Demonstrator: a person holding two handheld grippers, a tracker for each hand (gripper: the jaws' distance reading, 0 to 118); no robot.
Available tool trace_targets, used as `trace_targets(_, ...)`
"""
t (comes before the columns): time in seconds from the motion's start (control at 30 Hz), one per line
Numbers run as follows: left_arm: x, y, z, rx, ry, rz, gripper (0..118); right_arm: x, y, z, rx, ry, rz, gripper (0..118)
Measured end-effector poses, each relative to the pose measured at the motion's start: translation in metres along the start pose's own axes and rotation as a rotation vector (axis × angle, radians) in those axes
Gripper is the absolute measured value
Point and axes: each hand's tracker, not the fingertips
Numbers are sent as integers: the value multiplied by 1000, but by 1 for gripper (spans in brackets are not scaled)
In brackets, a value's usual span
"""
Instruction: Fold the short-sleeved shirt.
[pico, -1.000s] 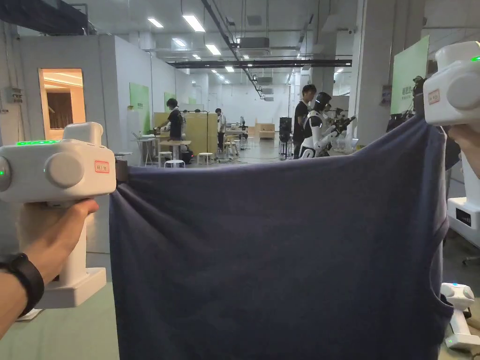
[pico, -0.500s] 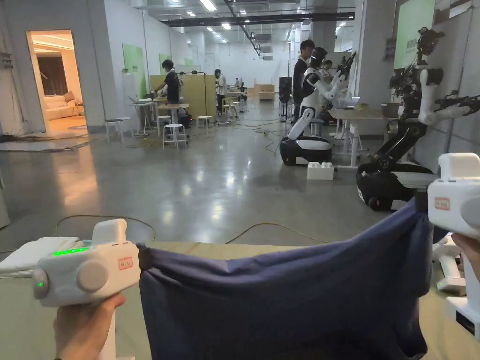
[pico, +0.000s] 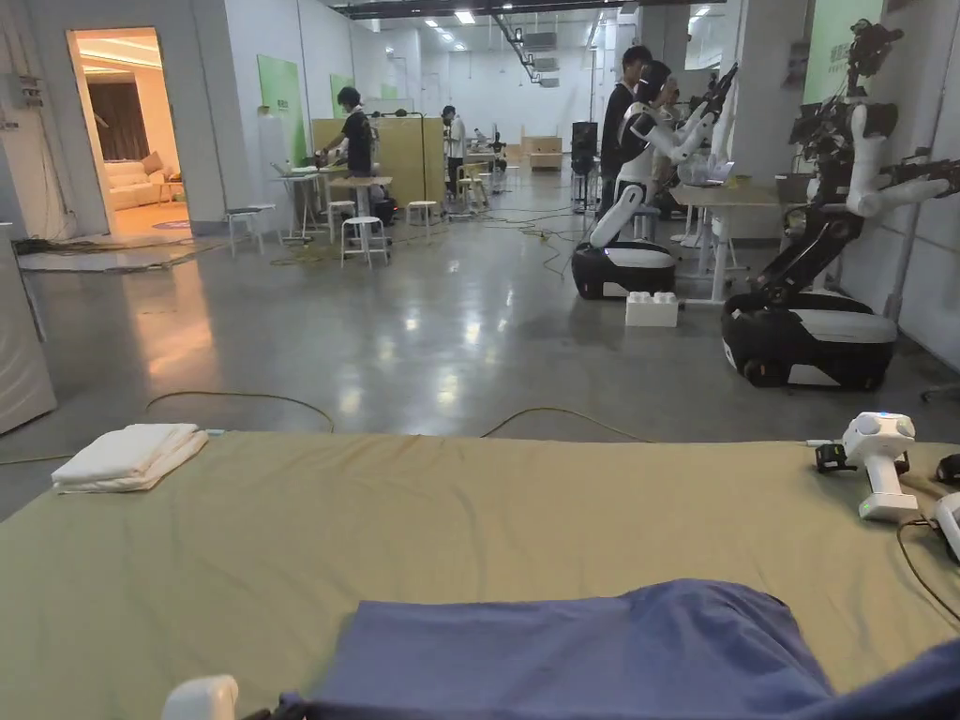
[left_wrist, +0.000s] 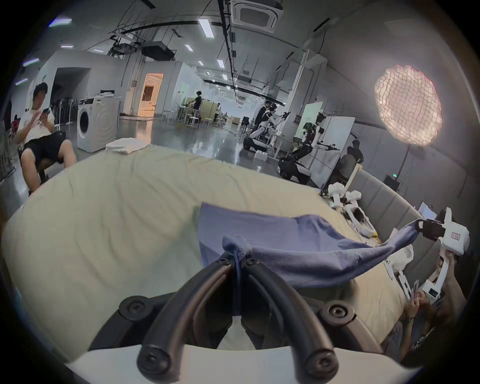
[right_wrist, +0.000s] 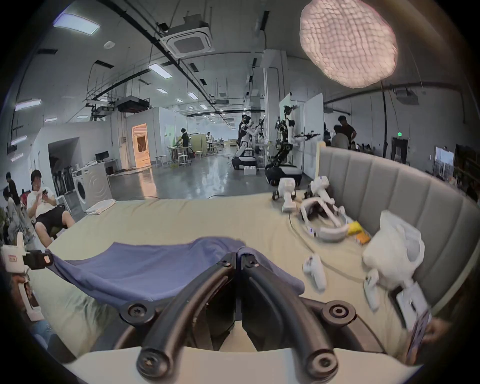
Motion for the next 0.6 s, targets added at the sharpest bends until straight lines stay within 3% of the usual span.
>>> trace_targets(0.17,-16,-60,28,-87,-1,82,4,5,-68,46,-54,-23,-54,3)
trace_targets(0.23,-20,-75,34,-155,17,89,4,5,-88,60,-82,-15,-109,3)
trace_targets(0.33,-20,-91,45,-190,4,84,4,2,-117,76,-131,-44,-106,3)
trace_targets(0.43,-24,-101,42,-266,15,74,4,5,-139,73,-246,-49,-120,3)
trace_targets(0.47,-26,-105,40,-276,29,88,10,8,-145,69,-304,-16,-146,3)
trace_targets(0.5,-31,-109,39,-276,22,112,27,10,-152,65,-338,-20,-165,5)
trace_targets(0.53,-37,-111,36,-306,18,146,61,12,-159,61,-373,-48,-178,20)
trace_targets(0.57,-41,-113,33,-347,46,173,102,16,-165,57,-428,-53,-184,61)
trace_targets(0.6,-41,-113,36,-342,65,194,115,19,-170,53,-477,-46,-202,86)
